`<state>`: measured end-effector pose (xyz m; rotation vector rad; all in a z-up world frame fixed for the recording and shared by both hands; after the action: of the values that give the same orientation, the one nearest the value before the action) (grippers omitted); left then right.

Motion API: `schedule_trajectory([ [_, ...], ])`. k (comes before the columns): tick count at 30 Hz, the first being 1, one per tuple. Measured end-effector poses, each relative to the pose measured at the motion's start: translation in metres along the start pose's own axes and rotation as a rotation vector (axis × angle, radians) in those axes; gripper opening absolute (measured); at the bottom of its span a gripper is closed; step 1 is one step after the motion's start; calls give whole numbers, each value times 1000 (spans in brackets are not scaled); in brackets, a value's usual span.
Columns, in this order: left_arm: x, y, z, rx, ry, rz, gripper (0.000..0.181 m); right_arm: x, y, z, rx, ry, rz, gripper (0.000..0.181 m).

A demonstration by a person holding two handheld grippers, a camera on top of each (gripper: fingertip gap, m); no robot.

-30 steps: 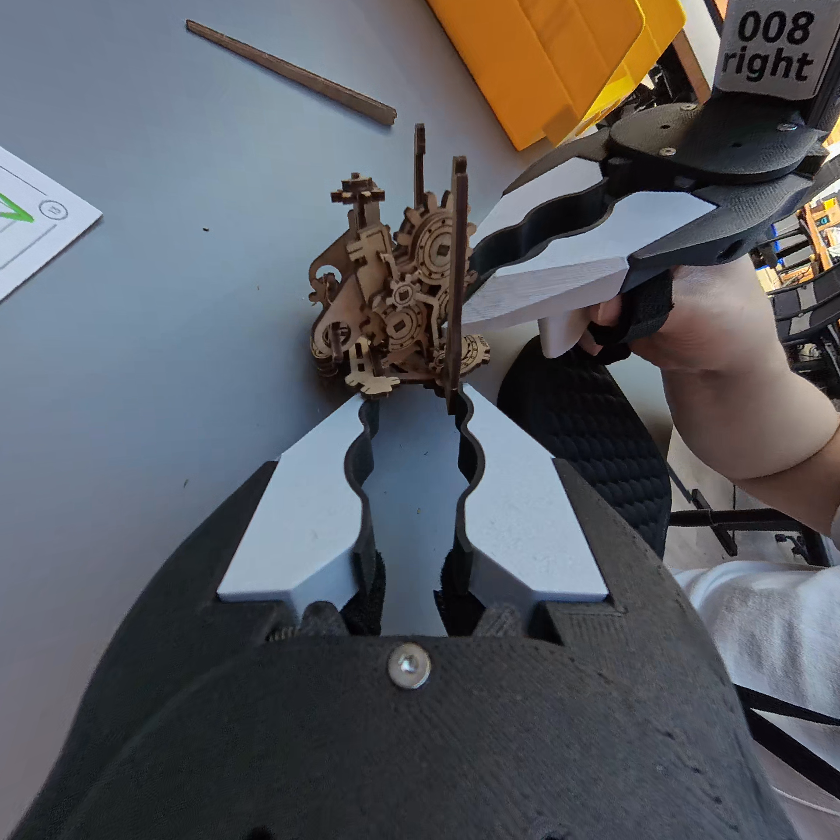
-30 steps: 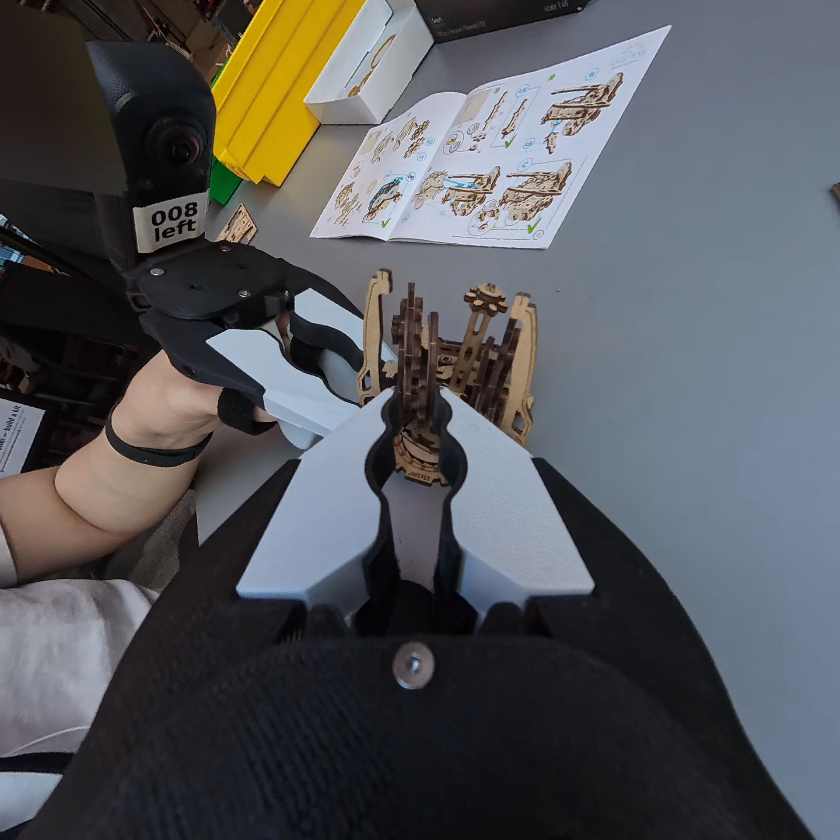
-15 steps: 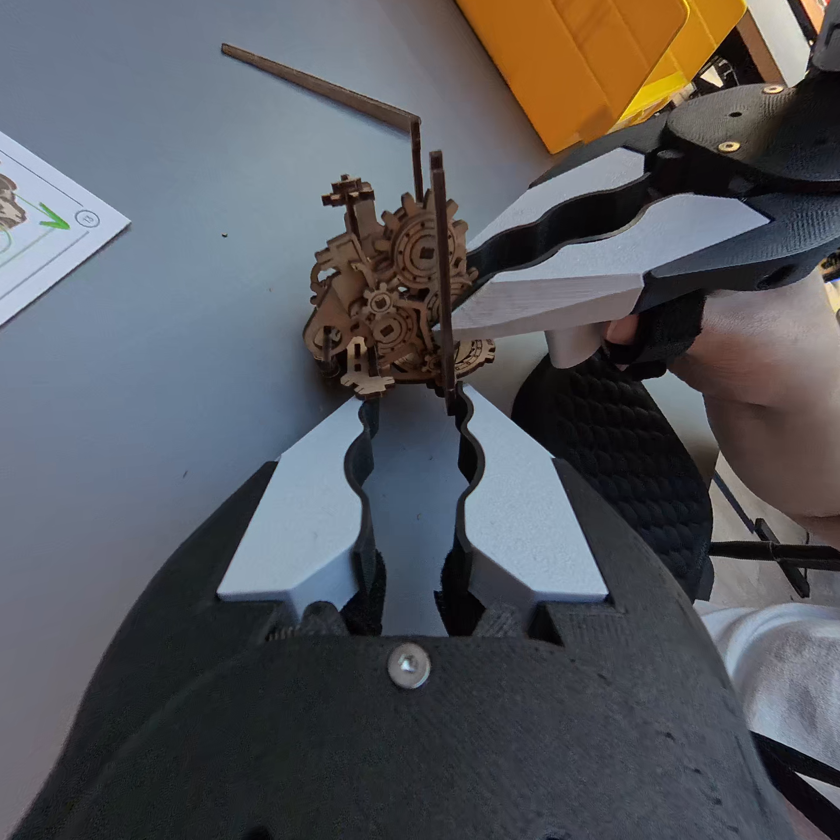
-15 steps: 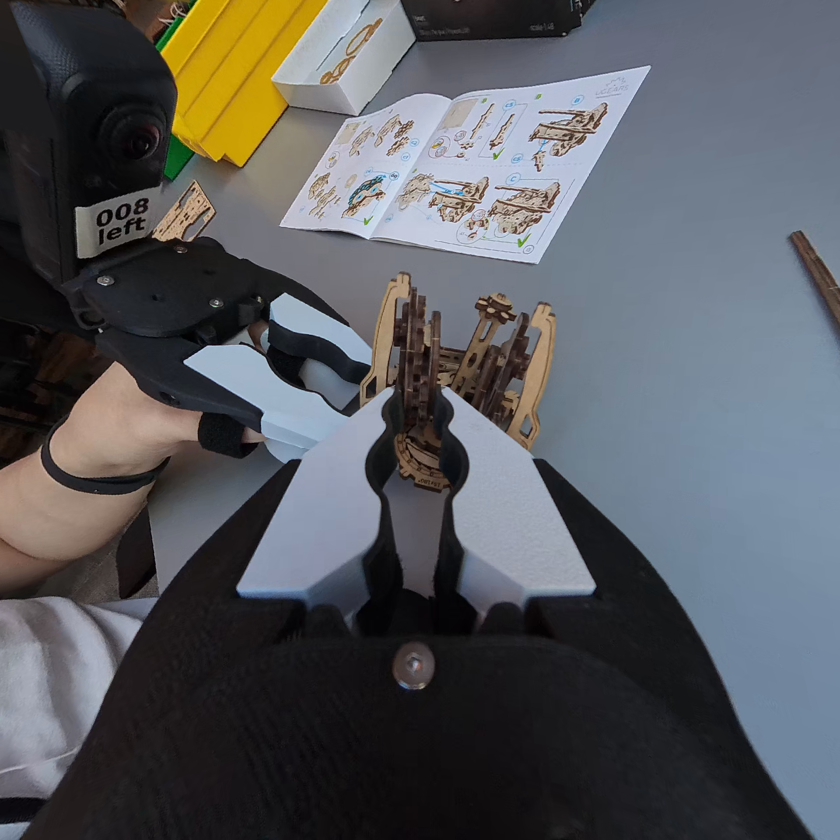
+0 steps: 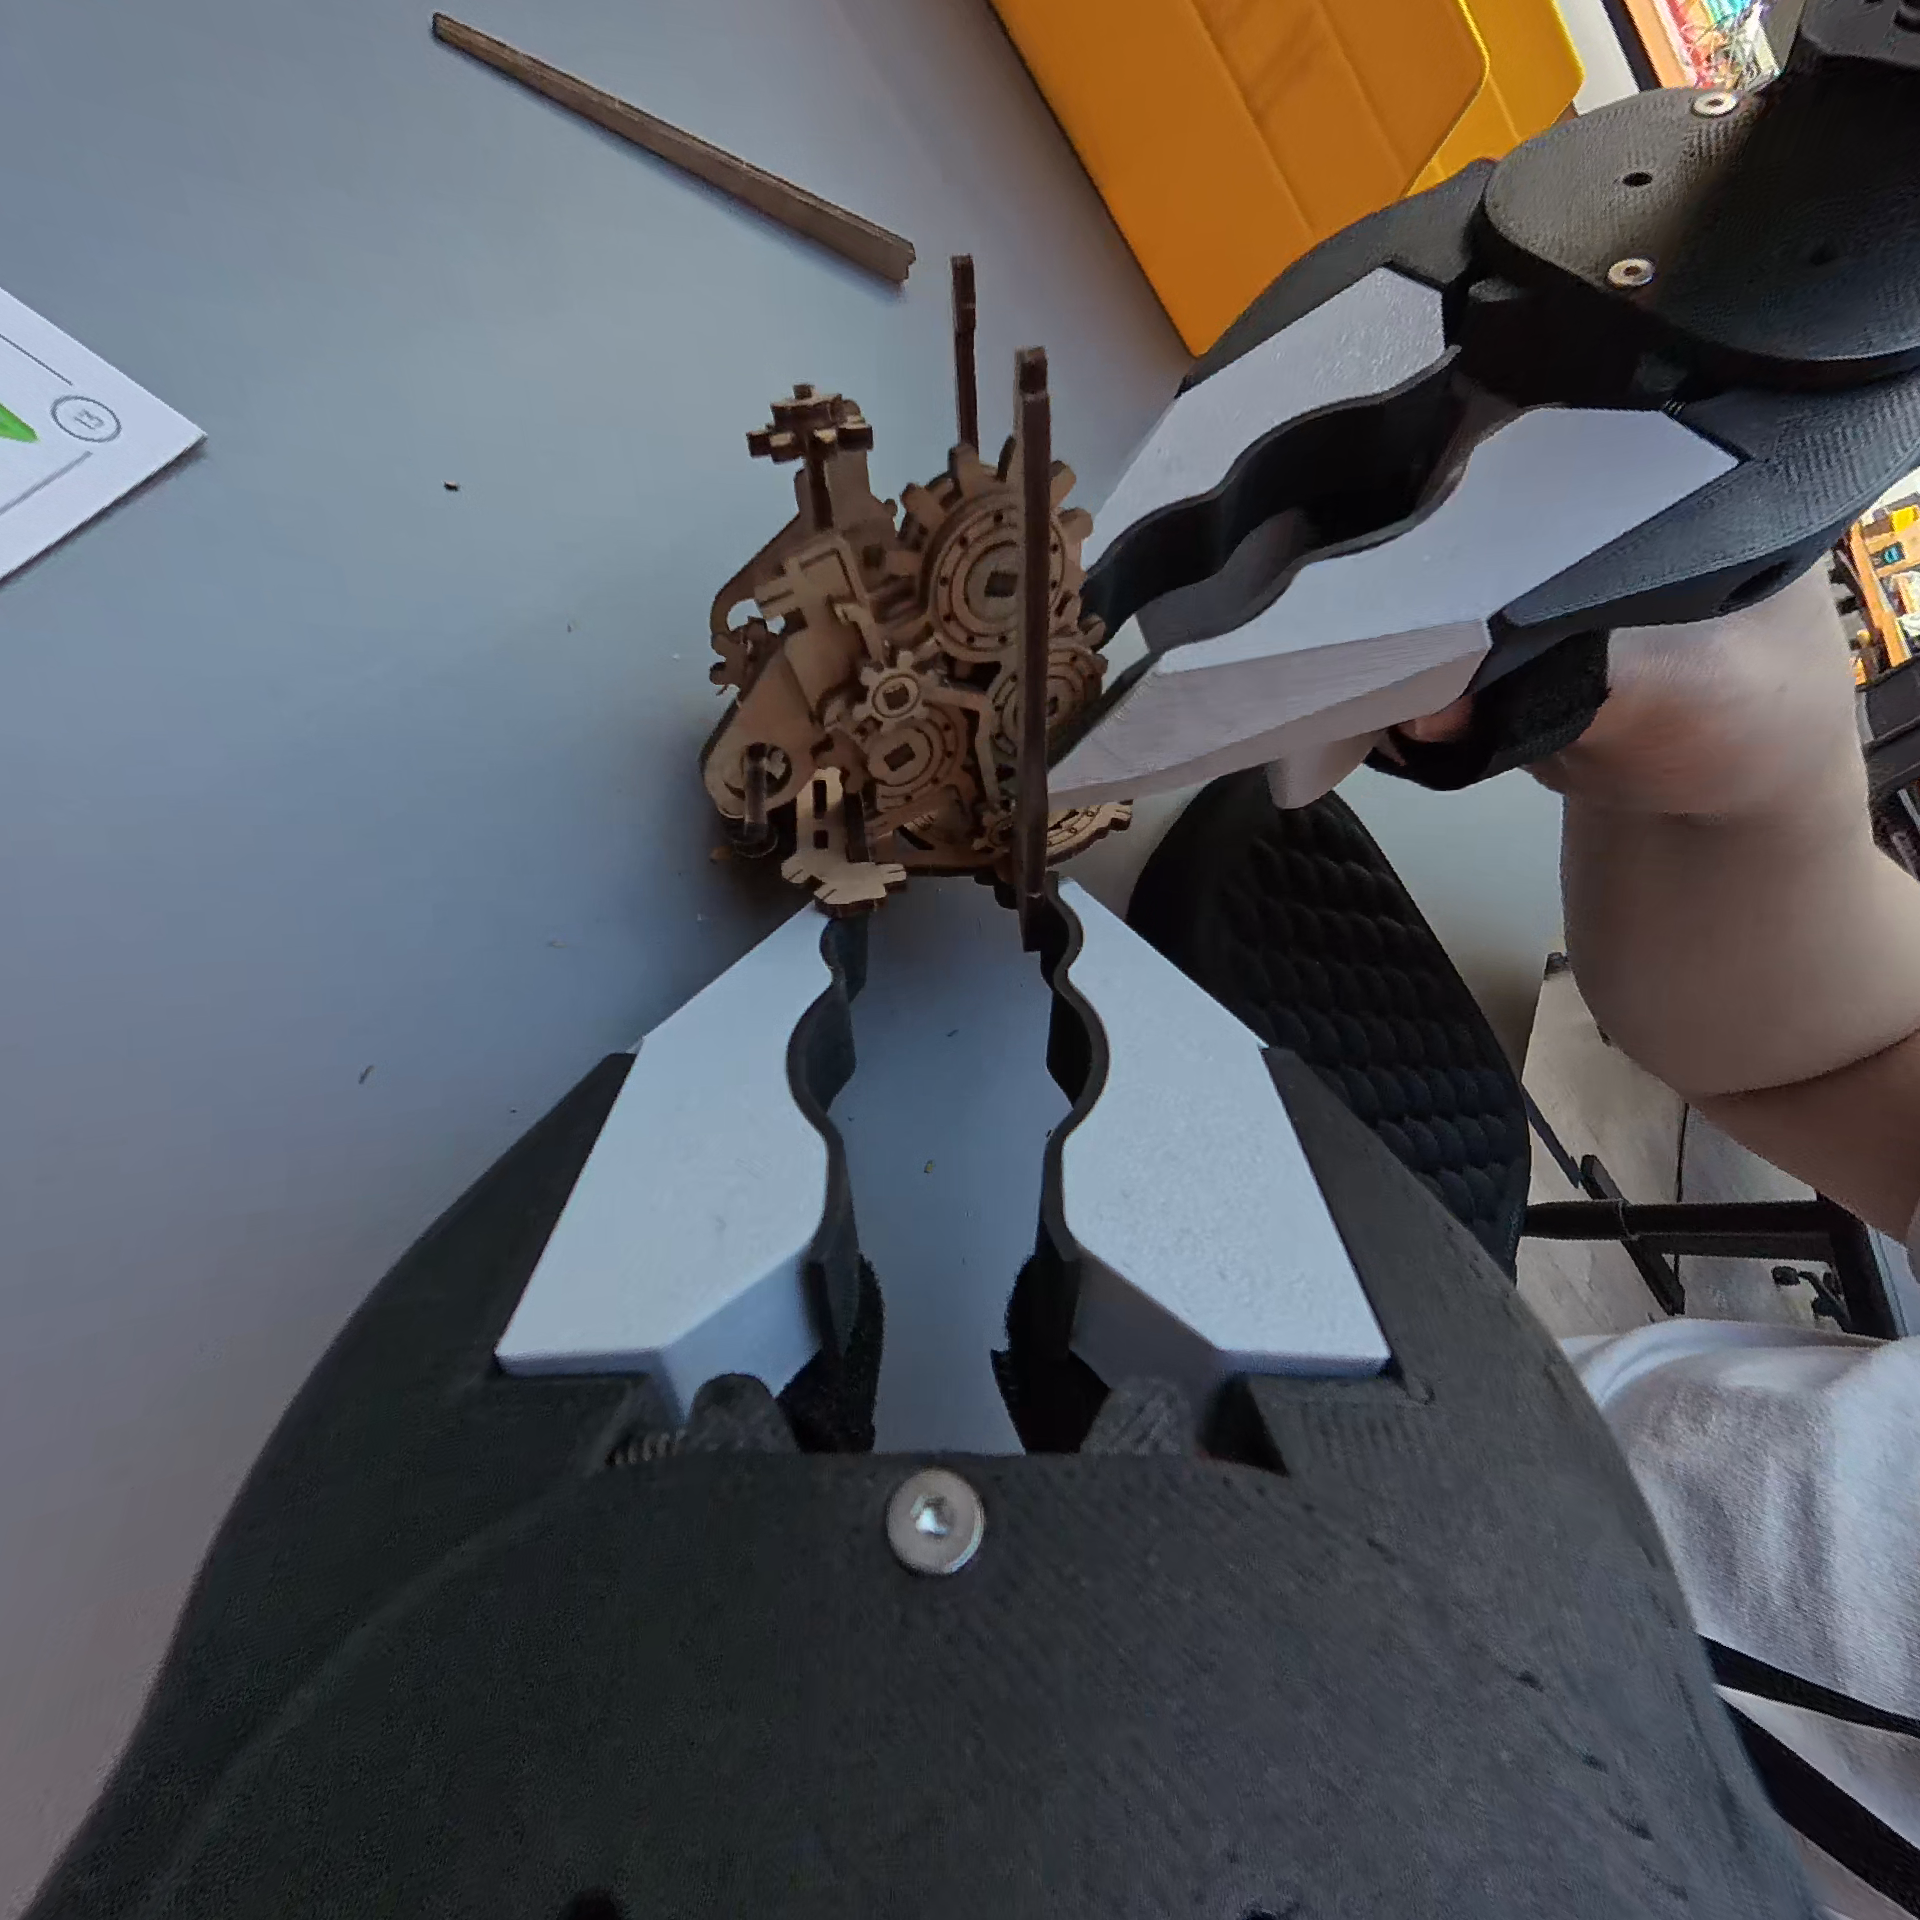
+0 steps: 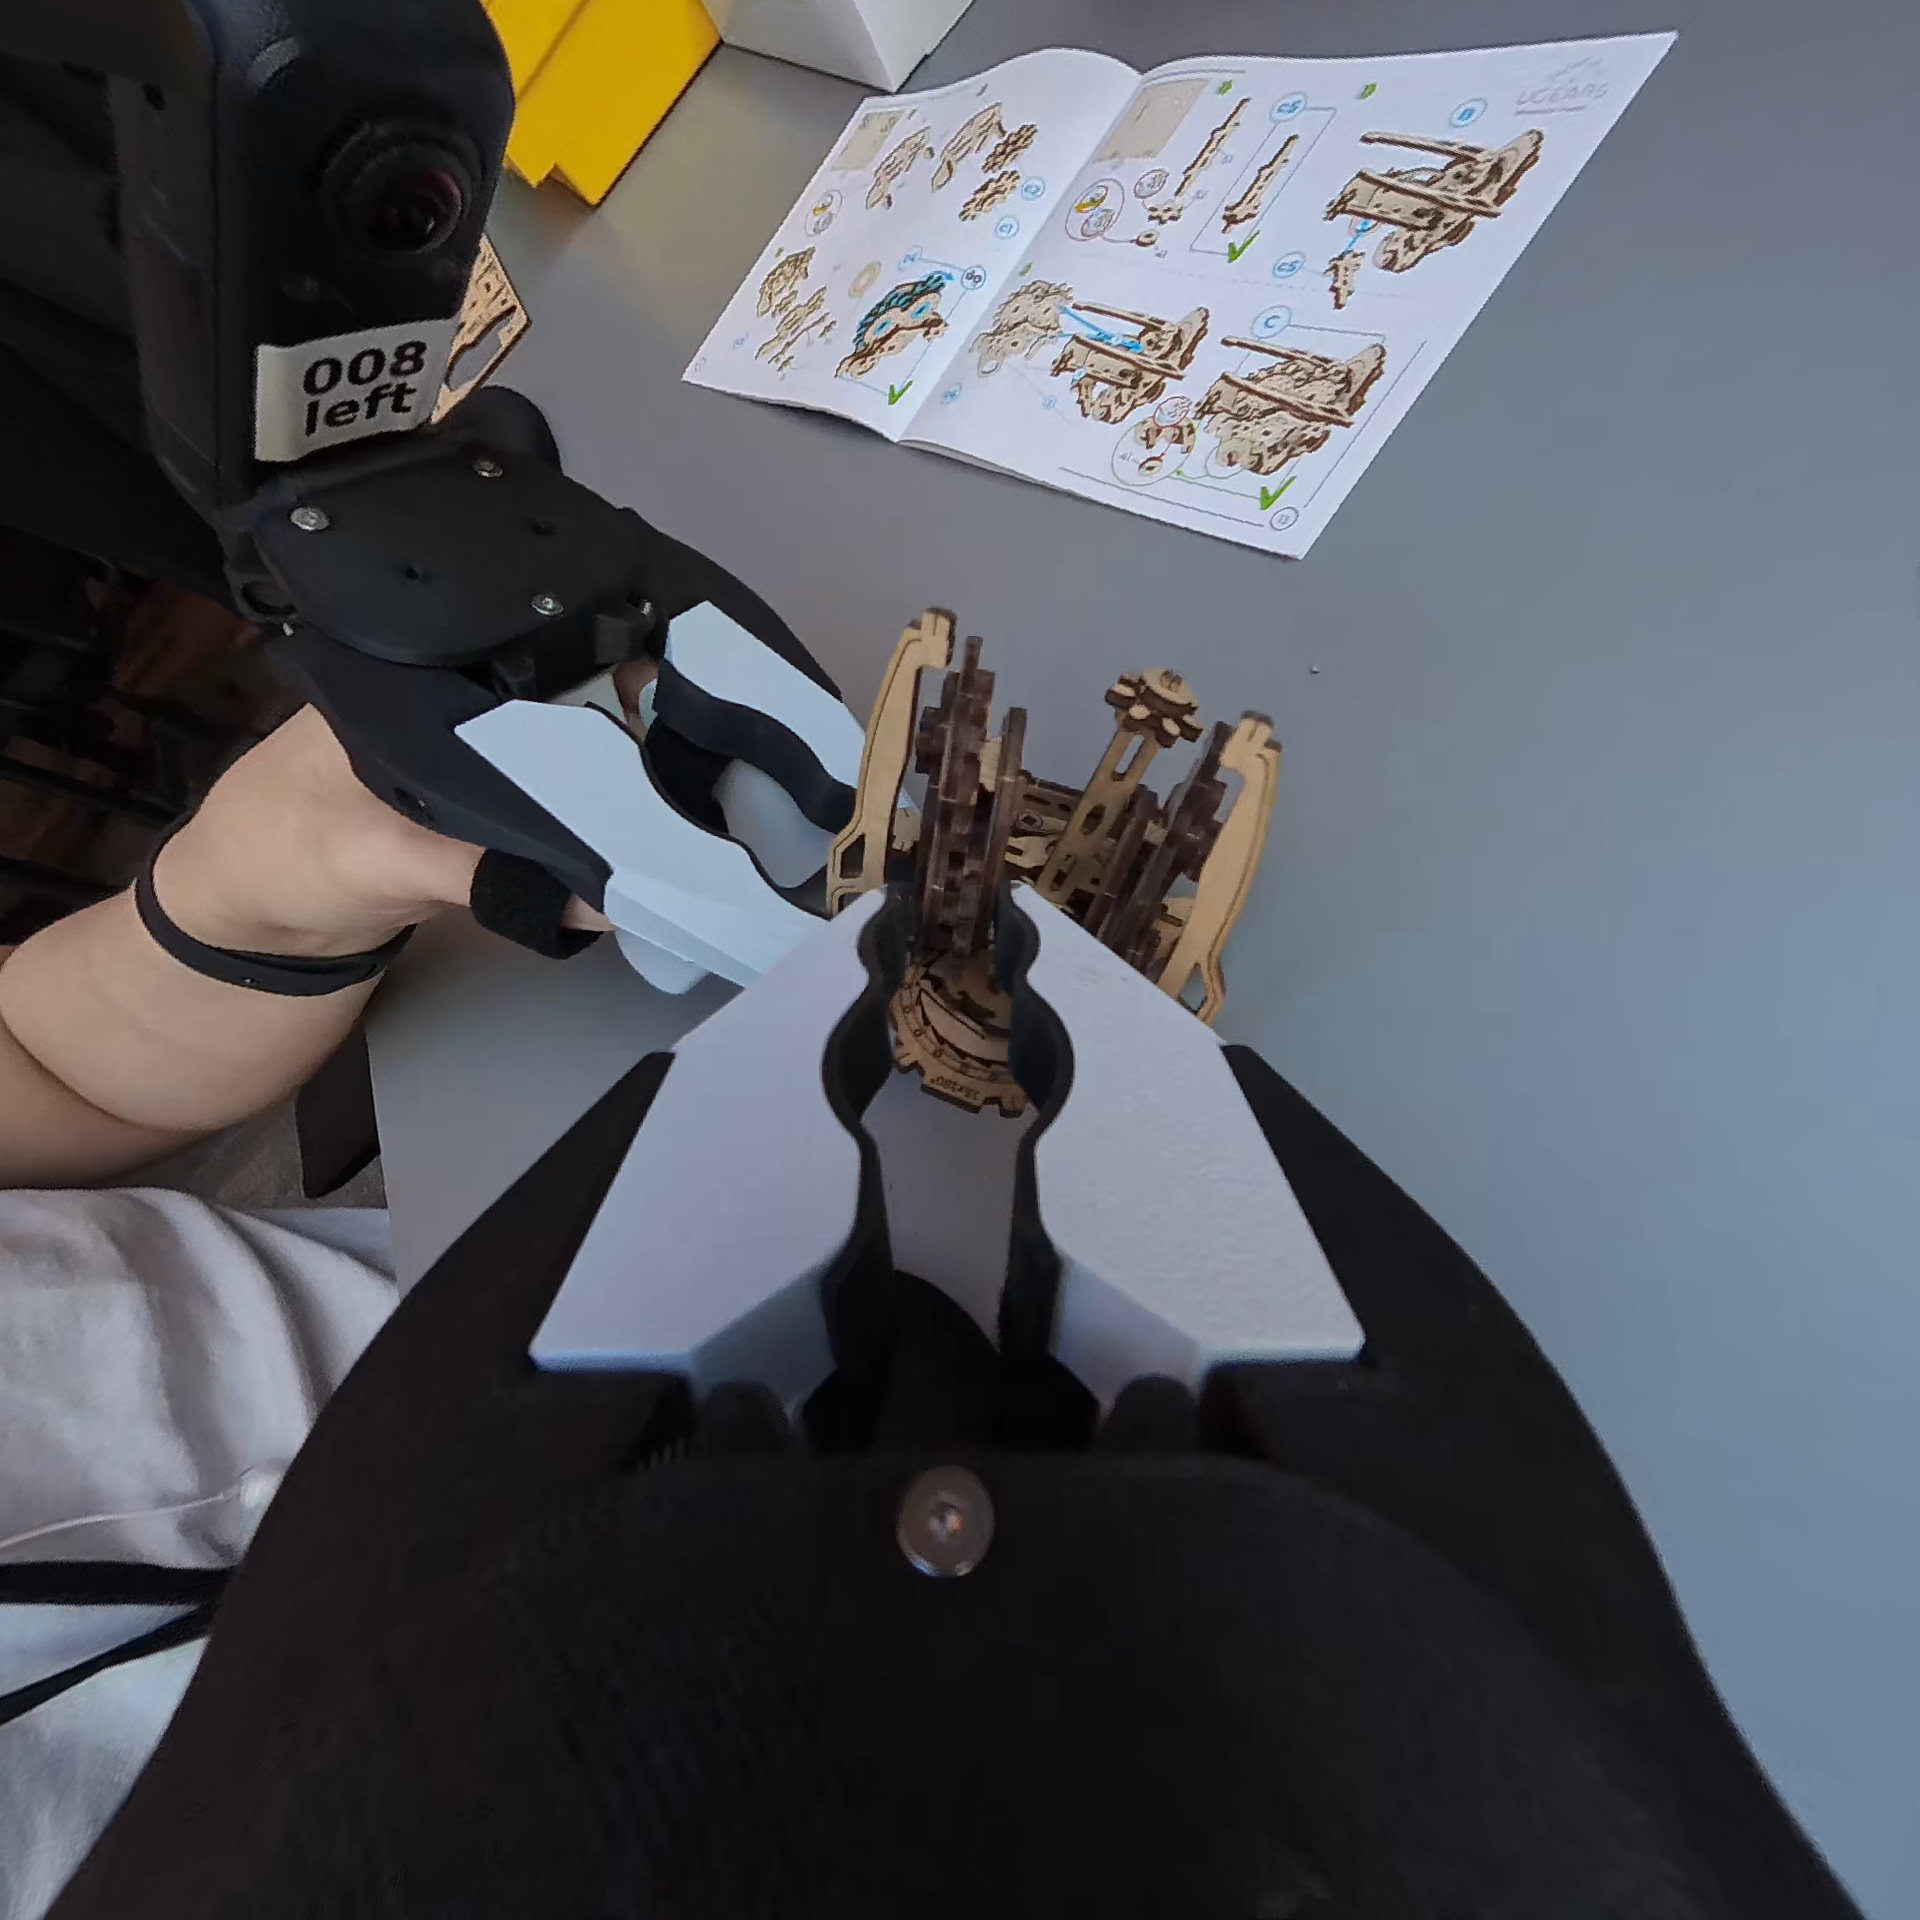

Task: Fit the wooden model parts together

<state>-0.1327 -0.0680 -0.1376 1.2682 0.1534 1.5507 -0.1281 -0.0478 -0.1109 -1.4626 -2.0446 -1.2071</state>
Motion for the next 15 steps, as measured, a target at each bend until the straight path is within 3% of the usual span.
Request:
schedule_trajectory([
  [1,0,0,0,-4,-2,-3,32,-2,0,-1,10,9,-25,17],
  [15,-2,3,0,-48,-4,-4,32,-13,2,-4,-10,149,-192,23],
])
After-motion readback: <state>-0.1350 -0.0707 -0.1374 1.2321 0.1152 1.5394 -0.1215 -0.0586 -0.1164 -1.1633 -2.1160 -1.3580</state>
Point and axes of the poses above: each gripper's, where its closed fingertips meet, y back along the fingers, x out of its top, z = x × y across the jaws, the point moved 1 cm from there along y, back along the fingers, and after that the axes turned 14 degrees about x, right-handed, at the moved point
